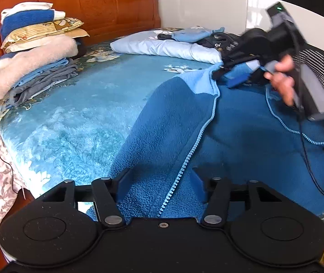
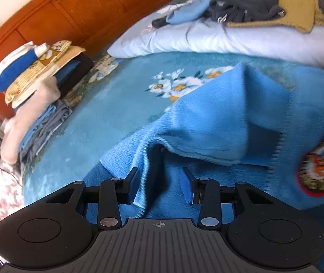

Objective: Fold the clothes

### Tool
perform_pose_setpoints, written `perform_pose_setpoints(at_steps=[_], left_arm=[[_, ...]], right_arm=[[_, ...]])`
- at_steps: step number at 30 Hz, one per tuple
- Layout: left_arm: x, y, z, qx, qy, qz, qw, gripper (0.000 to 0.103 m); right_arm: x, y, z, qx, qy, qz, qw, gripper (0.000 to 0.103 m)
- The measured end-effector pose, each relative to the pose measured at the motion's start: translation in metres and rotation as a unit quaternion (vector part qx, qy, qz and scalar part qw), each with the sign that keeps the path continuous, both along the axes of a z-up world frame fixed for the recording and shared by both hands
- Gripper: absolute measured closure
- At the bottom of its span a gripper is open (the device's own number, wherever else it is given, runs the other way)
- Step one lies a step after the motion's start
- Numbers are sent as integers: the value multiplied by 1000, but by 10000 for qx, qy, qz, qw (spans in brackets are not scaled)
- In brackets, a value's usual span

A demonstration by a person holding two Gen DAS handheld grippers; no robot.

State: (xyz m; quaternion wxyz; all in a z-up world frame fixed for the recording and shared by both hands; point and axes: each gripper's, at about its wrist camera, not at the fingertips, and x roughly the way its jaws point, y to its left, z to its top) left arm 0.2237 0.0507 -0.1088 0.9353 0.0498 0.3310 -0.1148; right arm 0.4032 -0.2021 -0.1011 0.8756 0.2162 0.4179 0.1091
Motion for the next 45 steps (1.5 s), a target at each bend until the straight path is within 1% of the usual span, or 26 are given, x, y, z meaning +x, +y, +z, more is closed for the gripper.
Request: perform_pose_setpoints(at_steps=[3,5,6,7,8,11,12,13,14,16,19,22,25,27,29,31,35,37,38,40,41,45], left_arm=[[1,1,-3,-40,18,-46,10000,55],[1,2,-5,-90,33,-52,9999,62],[1,3,-5,-122,42,-52,9999,64],[1,4,-6,-154,52,-52,9999,67],[1,5,-6,-187,60,-53,9998,74],[0,5,-4,-288,64,-62,9995,87],[0,4,-3,-314,60,-60,9995,89],[-1,3,0,-350,72,-86,9993,94],[-2,2,2,-394,81,-113,9991,96],[-4,2,10,-607,65,-183,9980,96],[-9,0,25,-897,-32,-312,9955,95],[-14,-3,39,-1101,-174,-459,9927,95],[-18,-9,47,-1064,-293,-536,9924,95],[-19,-11,50,-1090,-316,-581,9918,93],[-19,-13,49,-1042,-293,-583,9924,88],[-18,-15,46,-996,-239,-570,9931,86],[-17,-12,42,-926,-147,-519,9942,85],[-17,-10,41,-884,-113,-491,9948,84],[-17,-9,39,-864,-91,-485,9950,80],[-15,-7,34,-814,-13,-452,9957,79],[-14,-6,31,-812,31,-430,9958,79],[-6,-3,18,-1001,226,-492,9935,79]], right_arm=[[11,12,-3,-140,-18,10,9999,68],[17,17,-7,-222,11,-27,9997,68],[19,18,-9,-220,45,-58,9997,70],[22,19,-12,-218,79,-89,9997,76],[23,20,-13,-186,96,-55,9998,89],[17,22,-7,-294,-21,91,9995,91],[14,20,-1,-332,-111,118,9993,92],[10,16,6,-326,-212,128,9992,92],[5,12,14,-354,-346,152,9987,92],[-5,2,33,-426,-625,205,9969,92],[-22,-14,61,-898,-1060,246,9900,92],[-35,-38,79,-1246,-1307,150,9835,92],[-45,-71,82,-1416,-1255,-144,9818,92],[-47,-94,77,-1478,-1097,-471,9818,92],[-46,-114,66,-1459,-841,-754,9828,92],[-43,-125,51,-1447,-571,-866,9840,92],[-44,-126,33,-1427,-407,-975,9841,89],[-46,-123,34,-1362,-444,-942,9852,88],[-49,-121,36,-1349,-456,-900,9857,85],[-59,-118,43,-1314,-512,-804,9867,80],[-66,-114,46,-1274,-559,-742,9875,76],[-99,-99,53,-1044,-639,-283,9921,71]])
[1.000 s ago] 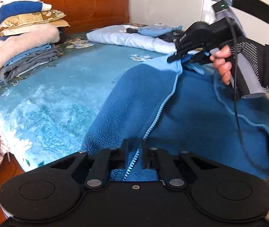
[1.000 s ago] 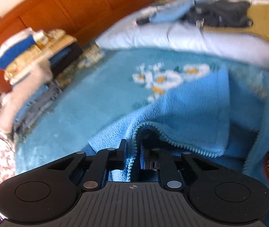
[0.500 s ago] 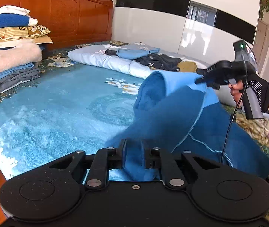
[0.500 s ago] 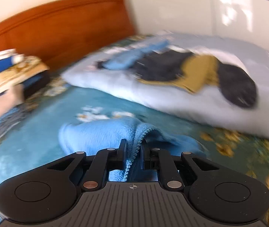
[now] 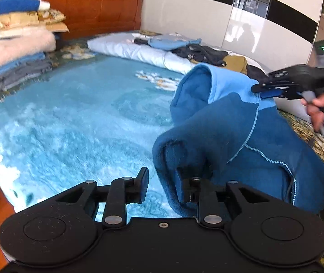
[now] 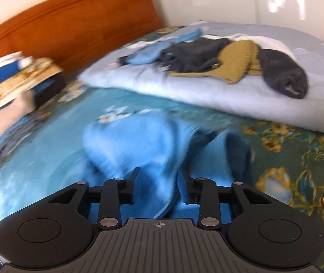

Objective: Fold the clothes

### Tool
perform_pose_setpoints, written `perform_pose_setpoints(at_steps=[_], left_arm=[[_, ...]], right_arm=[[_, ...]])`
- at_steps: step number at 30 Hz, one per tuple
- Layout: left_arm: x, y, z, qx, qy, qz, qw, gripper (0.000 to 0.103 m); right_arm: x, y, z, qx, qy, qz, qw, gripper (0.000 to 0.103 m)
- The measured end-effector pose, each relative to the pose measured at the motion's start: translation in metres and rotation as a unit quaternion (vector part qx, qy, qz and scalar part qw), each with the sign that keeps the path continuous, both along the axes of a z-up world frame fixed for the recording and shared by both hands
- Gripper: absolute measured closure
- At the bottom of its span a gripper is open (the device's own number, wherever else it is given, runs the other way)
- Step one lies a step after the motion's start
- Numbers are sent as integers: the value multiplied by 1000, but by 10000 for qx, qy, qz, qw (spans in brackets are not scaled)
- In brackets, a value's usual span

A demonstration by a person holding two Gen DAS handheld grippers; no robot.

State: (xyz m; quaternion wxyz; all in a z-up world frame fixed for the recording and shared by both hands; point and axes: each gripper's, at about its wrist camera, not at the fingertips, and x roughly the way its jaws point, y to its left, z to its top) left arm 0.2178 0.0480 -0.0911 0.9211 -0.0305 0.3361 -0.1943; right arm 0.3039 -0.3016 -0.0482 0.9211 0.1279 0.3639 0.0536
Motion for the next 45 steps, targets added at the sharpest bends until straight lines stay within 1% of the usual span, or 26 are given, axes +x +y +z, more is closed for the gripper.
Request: perform_pose_setpoints(at_steps=[2,5,7,9,12,14,16,18,20,26,29,30,31,32,33,34,37,40,43,45], left_arm=[[5,0,-6,-85,50,-73,9999,73],[12,-2,-11,-223,98,-229,9994,70],[13,-4,-10,-309,47,-301,9991,67],[17,-6,-11,-362,63,-331,9988,67],[21,-13,-15,-271,22,-292,9992,72],[22,-12,-16,-286,25,-165,9995,84],[23,-5,-18,-433,56,27,9990,88],[24,1,-21,-531,95,213,9983,90],[23,5,-22,-542,126,317,9979,90],[21,5,-20,-594,139,352,9975,90],[21,8,-21,-657,163,423,9968,90],[20,10,-21,-670,183,450,9966,90],[19,11,-22,-684,204,477,9963,90],[19,13,-22,-694,223,502,9961,90],[18,13,-22,-689,230,511,9960,90],[16,13,-22,-680,222,515,9961,90],[12,10,-17,-570,133,480,9971,90],[7,6,-13,-439,48,416,9982,90],[5,5,-10,-436,-4,446,9981,90],[6,4,-11,-419,36,490,9979,89]], right_arm=[[-17,9,-5,248,152,310,9991,71],[-40,23,-17,648,440,742,9942,71],[-48,29,-28,869,594,869,9906,70],[-48,30,-37,1081,760,858,9875,70],[-47,31,-50,1439,984,841,9811,70],[-46,32,-57,1606,1117,816,9773,70],[-46,34,-65,1667,1222,774,9753,69],[-45,35,-70,1758,1259,773,9733,67],[-44,38,-74,1882,1226,762,9715,65],[-30,46,-82,2218,1057,718,9667,64],[-25,49,-85,2418,965,730,9628,67],[-26,49,-83,2490,888,766,9614,76],[-27,49,-80,2524,774,799,9612,80],[-29,49,-77,2552,653,831,9611,87],[-31,47,-73,2557,553,840,9615,94],[-32,45,-68,2554,471,836,9621,96],[-39,32,-49,2483,114,838,9650,100],[-48,16,-30,2352,-200,774,9686,101],[-54,1,-21,2167,-158,724,9734,100],[-55,3,-26,1957,10,746,9778,99]])
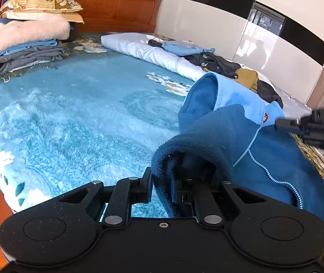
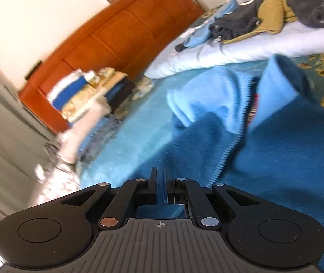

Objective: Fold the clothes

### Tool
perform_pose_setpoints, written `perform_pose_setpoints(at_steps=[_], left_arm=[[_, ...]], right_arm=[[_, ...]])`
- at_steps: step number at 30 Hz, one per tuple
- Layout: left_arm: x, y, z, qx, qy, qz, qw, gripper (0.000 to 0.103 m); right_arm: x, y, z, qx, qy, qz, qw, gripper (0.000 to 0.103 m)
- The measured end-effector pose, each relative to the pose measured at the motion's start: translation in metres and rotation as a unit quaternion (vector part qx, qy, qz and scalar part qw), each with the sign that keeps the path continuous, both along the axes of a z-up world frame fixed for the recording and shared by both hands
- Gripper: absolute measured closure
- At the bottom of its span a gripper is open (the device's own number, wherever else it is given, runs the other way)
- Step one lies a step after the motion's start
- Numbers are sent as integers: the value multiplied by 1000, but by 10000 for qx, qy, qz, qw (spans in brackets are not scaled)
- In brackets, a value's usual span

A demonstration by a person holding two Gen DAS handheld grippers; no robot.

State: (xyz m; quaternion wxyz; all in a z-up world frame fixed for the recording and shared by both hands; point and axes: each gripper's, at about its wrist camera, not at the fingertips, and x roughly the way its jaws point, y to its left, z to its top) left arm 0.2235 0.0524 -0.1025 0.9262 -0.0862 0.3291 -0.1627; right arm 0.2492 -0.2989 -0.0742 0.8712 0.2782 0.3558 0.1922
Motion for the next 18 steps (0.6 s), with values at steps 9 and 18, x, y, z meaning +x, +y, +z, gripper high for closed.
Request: perform_pose_setpoints(at_steps=[9,18], left_arm=[[-1,2,-3,74,84,78,9999,87],[3,3,-8,61,142,101,9998,87]], right_arm=[[20,12,-44,113,740,-238,9969,77],[38,25,-67,151,974,-336,9946,77]])
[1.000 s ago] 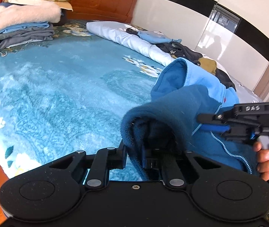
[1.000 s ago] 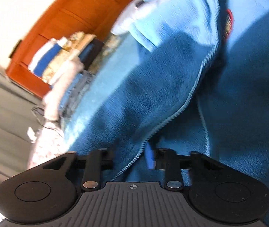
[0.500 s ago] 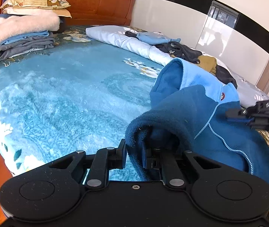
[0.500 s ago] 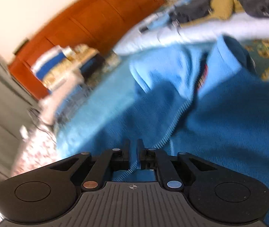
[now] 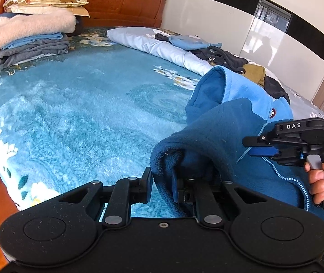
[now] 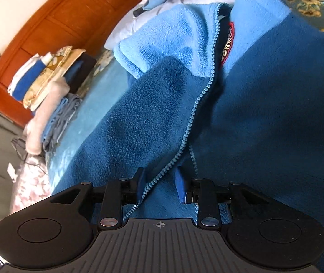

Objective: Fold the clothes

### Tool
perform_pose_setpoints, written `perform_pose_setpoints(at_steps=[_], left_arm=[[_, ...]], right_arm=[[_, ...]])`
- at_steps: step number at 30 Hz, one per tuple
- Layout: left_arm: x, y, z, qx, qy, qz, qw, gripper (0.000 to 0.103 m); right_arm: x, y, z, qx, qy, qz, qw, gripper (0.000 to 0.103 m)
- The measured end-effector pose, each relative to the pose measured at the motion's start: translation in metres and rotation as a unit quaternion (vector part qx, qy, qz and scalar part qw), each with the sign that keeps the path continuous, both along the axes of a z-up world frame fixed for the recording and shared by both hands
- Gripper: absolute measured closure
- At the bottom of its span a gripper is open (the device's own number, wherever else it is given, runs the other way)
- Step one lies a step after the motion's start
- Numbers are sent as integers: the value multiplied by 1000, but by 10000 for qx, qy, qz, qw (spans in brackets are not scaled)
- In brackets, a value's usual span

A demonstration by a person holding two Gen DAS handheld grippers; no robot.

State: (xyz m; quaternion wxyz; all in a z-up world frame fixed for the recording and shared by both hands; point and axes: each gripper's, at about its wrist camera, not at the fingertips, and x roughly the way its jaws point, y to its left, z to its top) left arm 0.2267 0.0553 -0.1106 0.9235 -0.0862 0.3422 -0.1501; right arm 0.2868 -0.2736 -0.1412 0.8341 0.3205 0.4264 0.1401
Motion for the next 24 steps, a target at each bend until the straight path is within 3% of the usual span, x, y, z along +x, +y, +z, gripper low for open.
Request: perform_pose_setpoints(at_steps=[4,6,10,19,24], left_arm=[[2,1,-3,-21,43,22,10000,87],[2,1,-3,-19,50,35,10000,87],[-1,1,-1,16,17,51,10000,83],[-20,-9,12,301,-301,-105,9990,81],[-39,-23,18,669,-535,-404,9955,79]], right_arm=[[-1,9,-2,239,-20,125,9996,77],[-3,14,-1,271,-100,169,9994,89],[-8,9,7,361,-246,41,9990,97],[-48,-43,72,358,-1263,-126,9913,98],[-56,-60,63,-192,-863,-222,9958,98]])
